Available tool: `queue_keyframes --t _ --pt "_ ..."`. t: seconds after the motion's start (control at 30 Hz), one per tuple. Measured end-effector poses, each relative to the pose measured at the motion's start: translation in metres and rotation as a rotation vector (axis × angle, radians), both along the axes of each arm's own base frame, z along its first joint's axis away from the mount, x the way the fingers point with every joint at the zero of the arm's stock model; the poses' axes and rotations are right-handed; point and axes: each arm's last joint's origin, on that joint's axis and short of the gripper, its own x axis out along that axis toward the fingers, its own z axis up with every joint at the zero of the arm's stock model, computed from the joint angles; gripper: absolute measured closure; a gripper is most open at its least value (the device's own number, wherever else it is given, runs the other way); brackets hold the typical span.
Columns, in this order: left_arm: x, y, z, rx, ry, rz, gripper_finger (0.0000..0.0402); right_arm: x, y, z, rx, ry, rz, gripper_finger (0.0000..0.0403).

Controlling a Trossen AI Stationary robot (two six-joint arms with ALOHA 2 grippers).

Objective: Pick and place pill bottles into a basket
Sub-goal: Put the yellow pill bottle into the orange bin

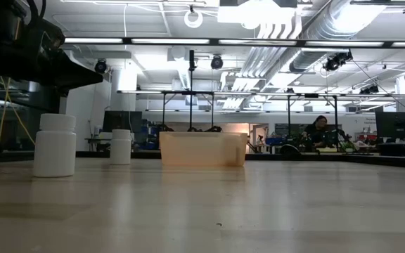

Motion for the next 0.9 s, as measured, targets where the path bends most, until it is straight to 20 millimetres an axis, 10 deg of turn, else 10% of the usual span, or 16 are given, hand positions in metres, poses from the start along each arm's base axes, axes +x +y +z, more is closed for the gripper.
queue_keyframes --t 0.53,0.9 --pt "0.0 0.0 0.0 0.005 0.001 0.001 0.0339 -0.012 0.004 -0.048 0.094 0.019 -0.03 0.0143" --pt "0.0 0.0 0.0 0.026 0.007 0.002 0.0339 -0.008 0.008 -0.057 0.065 -0.002 -0.033 0.0146"
